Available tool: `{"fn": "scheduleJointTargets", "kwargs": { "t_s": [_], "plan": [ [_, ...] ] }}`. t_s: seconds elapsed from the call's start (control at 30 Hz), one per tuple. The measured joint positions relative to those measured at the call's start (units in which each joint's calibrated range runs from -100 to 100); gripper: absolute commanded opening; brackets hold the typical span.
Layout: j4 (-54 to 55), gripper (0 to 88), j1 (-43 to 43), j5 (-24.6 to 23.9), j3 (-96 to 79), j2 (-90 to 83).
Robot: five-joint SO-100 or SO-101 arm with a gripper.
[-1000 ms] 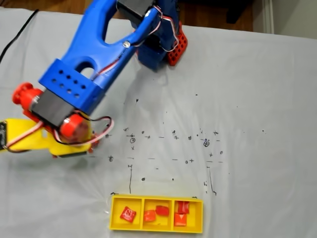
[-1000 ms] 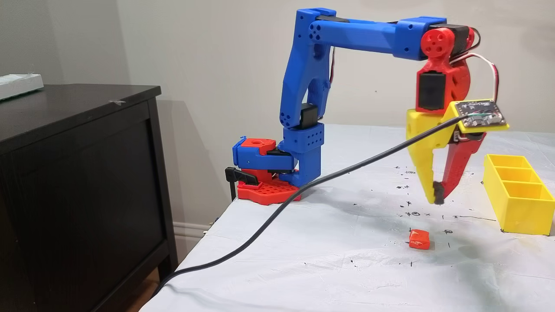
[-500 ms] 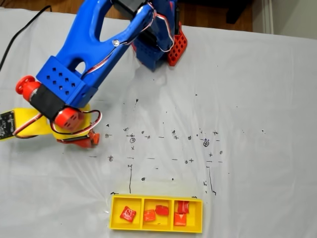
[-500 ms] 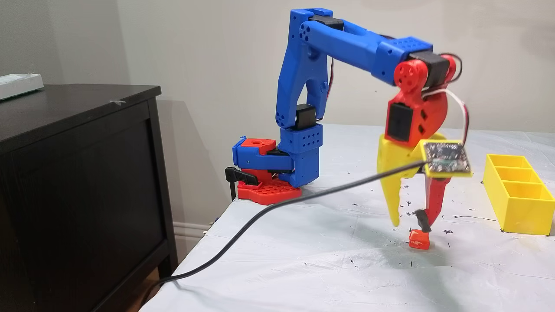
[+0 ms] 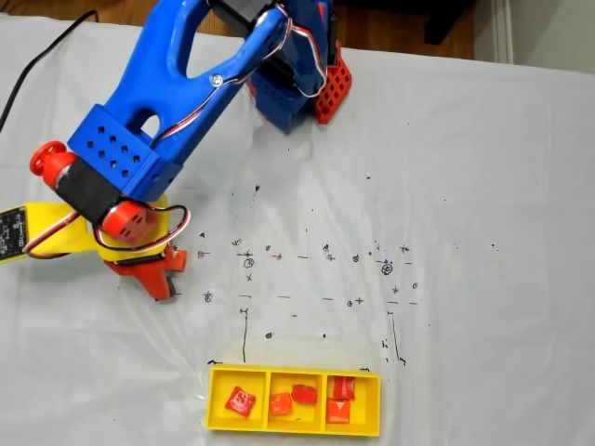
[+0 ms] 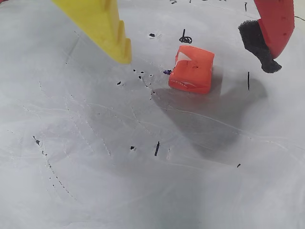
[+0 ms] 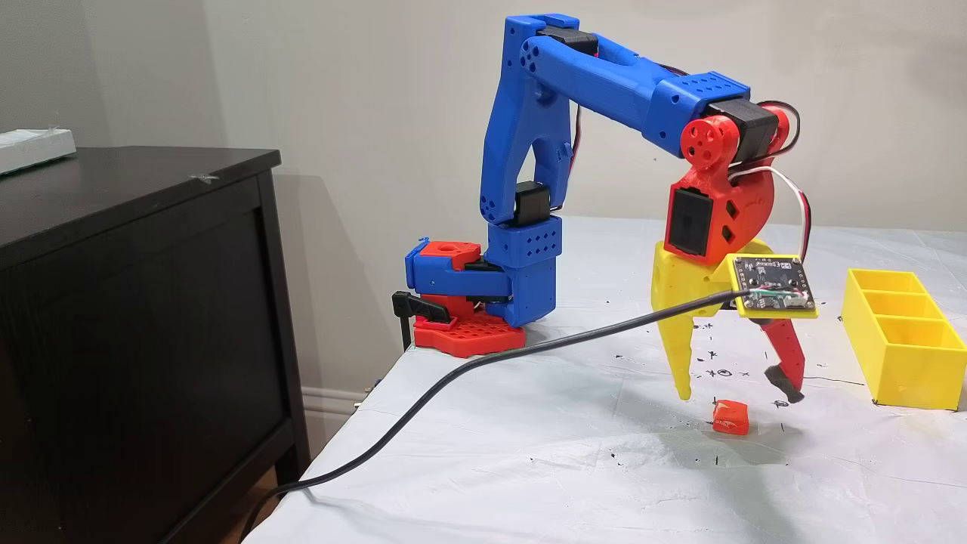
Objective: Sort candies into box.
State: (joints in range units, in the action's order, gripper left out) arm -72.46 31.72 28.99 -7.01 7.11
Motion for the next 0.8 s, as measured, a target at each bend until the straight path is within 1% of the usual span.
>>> {"fn": "scheduleJointTargets", "kwargs": {
  "t_s": [0.17, 0.37, 0.53, 0.8],
  "plan": [
    [1.2, 32.7, -1.8, -0.3, 0.0, 0.9],
    [1.5, 32.9, -1.8, -0.7, 0.0, 4.2],
    [1.7, 30.1, -1.9, -0.7, 0.0, 4.8],
    [4.4, 28.8, -3.3, -1.1, 0.0, 6.3]
  ]
}}
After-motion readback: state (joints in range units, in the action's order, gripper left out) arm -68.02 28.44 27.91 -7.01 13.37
